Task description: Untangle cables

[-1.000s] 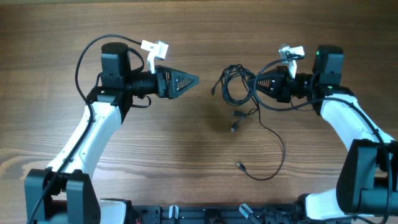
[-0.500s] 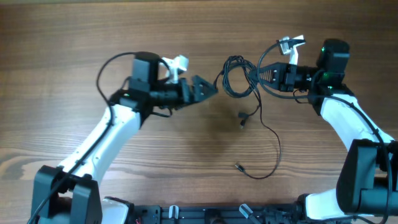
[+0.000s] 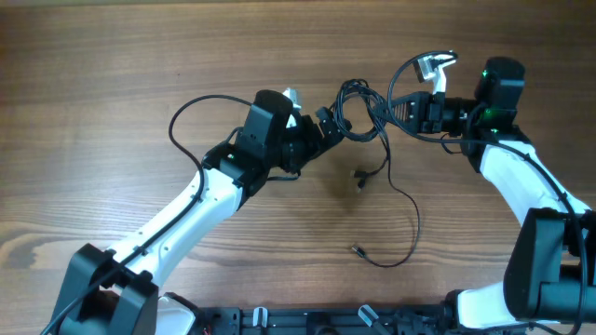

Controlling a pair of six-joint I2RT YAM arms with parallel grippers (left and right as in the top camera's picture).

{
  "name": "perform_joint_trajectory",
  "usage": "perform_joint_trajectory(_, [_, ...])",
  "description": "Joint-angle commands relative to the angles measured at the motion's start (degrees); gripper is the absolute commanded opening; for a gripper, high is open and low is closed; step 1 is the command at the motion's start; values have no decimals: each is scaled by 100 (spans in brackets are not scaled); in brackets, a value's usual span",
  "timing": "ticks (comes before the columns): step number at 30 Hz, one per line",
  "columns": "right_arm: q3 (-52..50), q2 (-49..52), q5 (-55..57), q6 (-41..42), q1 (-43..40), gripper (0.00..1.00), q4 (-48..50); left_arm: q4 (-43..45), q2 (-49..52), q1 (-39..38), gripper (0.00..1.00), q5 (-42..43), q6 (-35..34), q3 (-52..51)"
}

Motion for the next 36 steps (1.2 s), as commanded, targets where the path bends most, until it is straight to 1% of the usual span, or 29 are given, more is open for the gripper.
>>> perform_joint_trajectory(1, [28,-68,-293,59,20,4,33,566,208,-63,100,-162,-468,24])
perform_joint_trajectory(3, [28,-68,-293,52,20,4,35,1073,345,-79,100,144,-459,24])
perform_joint_trajectory(6, [28,-68,-295,31,20,4,33,1545,544,-92,100,459,-400,24])
perform_joint_trajectory(10, [28,-68,-313,31,22,4,33,1790,820,-92,100,809,-247,24])
perform_joint_trajectory(15, [28,-68,-306,-105,138,4,31,2275,1003,-79,100,1222,-247,24])
perform_joint_trajectory(19, [28,-68,-308,-181,157,4,33,2710,1001,55,100,1648,35,24])
perform_joint_trajectory(21, [28,-68,-295,-245,157,4,33,2693,1001,155,99,1937,229,24])
perform_joint_trajectory(22, [28,-68,-264,-243,157,4,31,2643,1001,184,98,2035,343,24])
perform_joint_trajectory(24, [28,-68,-188,-243,157,4,33,2374,1001,245,96,2186,610,24])
perform_joint_trajectory(27, [28,-68,-133,-247,157,4,42,2013,1001,345,97,2203,684,24])
perform_joint_trajectory(30, [28,-68,-107,-267,157,4,50,2087,1001,514,97,2452,802,24])
perform_joint_trajectory(36, [28,-68,125,-286,160,4,48,2247,1001,664,100,2802,824,24])
